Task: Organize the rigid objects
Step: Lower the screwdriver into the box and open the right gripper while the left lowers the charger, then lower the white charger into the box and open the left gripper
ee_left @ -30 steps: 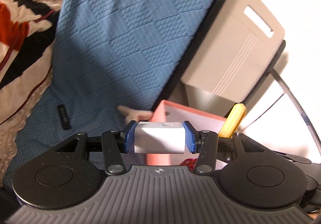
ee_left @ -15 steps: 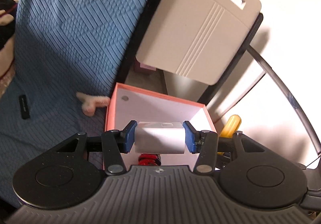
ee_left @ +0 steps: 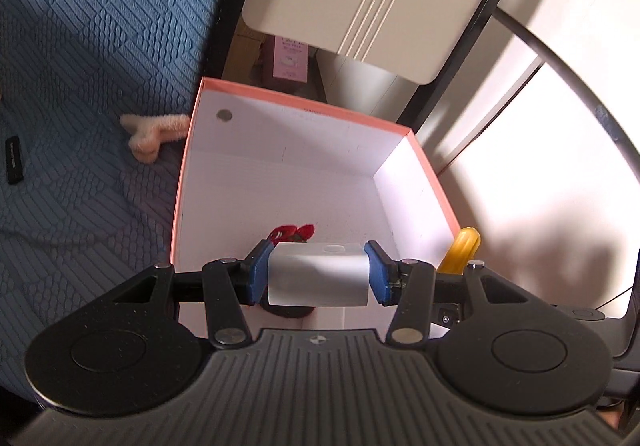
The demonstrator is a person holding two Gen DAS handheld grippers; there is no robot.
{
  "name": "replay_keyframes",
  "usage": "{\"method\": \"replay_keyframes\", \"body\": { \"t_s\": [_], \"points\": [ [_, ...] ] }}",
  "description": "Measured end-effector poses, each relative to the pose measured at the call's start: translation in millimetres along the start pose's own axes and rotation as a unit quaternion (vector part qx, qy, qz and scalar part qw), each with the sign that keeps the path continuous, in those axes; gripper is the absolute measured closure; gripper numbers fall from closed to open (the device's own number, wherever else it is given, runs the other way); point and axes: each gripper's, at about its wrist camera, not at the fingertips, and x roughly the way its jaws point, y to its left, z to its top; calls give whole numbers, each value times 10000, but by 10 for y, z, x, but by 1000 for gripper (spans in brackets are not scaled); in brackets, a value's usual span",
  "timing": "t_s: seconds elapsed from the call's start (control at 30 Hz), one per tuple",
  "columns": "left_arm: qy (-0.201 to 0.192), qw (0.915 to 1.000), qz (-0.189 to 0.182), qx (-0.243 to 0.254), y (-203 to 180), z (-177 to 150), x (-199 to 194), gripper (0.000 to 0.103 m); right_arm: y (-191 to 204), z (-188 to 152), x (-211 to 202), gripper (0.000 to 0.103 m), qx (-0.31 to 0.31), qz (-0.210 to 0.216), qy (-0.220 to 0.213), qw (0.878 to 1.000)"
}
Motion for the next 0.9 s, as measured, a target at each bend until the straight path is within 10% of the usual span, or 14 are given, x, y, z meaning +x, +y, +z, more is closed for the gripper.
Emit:
{"method": "replay_keyframes", "body": {
  "t_s": [0.9],
  "points": [
    [63,9999,110,90,-27,17,106,46,-72,51,-84,81,177,67,-255,9995]
  ]
}}
